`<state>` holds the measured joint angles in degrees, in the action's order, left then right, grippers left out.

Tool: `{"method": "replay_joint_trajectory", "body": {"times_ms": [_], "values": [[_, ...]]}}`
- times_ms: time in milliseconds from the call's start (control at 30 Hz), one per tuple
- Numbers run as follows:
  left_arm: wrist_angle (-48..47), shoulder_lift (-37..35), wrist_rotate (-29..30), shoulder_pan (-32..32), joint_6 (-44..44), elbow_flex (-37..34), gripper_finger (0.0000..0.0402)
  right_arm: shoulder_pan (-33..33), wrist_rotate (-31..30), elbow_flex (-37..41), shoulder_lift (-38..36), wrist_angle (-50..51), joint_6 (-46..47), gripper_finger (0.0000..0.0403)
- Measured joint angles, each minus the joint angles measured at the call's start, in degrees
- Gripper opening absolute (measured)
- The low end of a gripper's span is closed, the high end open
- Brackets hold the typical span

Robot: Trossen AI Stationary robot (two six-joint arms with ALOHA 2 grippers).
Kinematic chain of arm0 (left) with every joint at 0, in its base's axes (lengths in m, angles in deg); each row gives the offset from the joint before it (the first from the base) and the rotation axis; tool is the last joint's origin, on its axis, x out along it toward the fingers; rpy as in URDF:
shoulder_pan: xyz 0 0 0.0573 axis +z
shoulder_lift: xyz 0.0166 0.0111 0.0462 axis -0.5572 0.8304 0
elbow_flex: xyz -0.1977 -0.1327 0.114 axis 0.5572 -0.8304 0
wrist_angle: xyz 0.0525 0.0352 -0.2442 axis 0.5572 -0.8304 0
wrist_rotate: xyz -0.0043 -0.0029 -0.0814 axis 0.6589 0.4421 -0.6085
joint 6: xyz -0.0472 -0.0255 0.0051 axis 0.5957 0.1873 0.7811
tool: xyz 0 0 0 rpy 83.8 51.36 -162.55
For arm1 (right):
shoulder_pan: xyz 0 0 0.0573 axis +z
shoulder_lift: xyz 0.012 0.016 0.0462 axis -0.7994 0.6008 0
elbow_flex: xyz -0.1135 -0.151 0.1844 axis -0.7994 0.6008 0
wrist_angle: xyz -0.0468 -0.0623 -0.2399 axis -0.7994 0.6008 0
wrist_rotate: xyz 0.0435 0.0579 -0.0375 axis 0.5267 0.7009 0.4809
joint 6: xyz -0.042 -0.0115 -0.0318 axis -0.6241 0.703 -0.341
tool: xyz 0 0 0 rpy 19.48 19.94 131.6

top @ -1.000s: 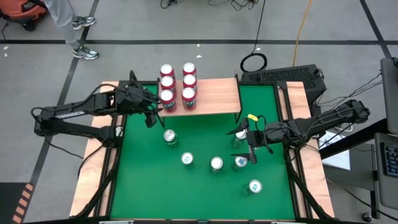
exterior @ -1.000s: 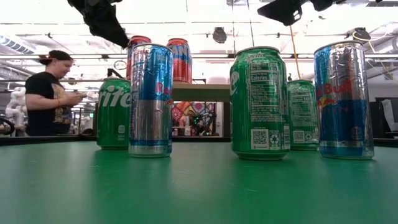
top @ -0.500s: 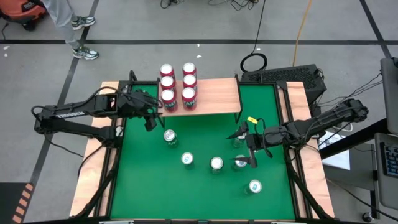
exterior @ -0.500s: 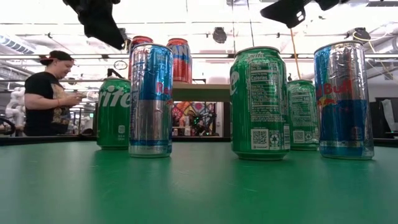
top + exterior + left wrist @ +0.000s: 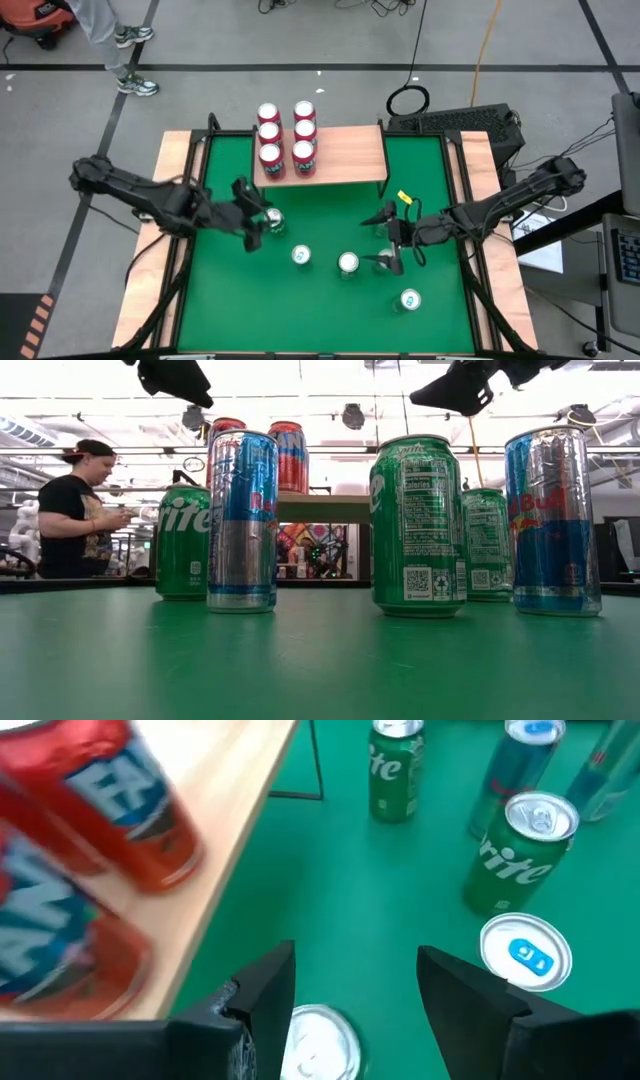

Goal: Place canned beverage on shelf
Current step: Put the green soda can on the shelf

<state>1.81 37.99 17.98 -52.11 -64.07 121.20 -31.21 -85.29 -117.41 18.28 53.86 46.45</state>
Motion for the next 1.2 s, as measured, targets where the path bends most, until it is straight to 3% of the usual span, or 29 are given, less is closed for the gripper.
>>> {"method": "replay_joint_trajectory", "body": {"times_ms": [200,533,667,900,1200], "values": [[6.1,7.9,8.2,-5.0,1.2,0.0,0.0202,-0.2,-4.2,-2.9,0.8,4.0,4.8,0.0396],[9.7,15.3,14.2,-10.0,-2.1,0.0,0.0202,-0.5,-4.6,-15.3,0.8,36.9,17.1,0.0396],[12.4,16.0,15.0,-11.1,-4.6,0.0,0.0202,-0.9,-7.4,-17.8,0.7,47.3,20.8,0.0396],[20.6,16.0,16.2,-11.4,-11.0,0.0,0.0202,-2.6,-7.4,-17.1,-0.4,53.5,21.5,0.0396],[22.5,16.0,16.2,-11.0,-13.6,0.0,0.0202,-3.5,-7.5,-7.2,-7.4,43.6,21.1,0.0396]]}}
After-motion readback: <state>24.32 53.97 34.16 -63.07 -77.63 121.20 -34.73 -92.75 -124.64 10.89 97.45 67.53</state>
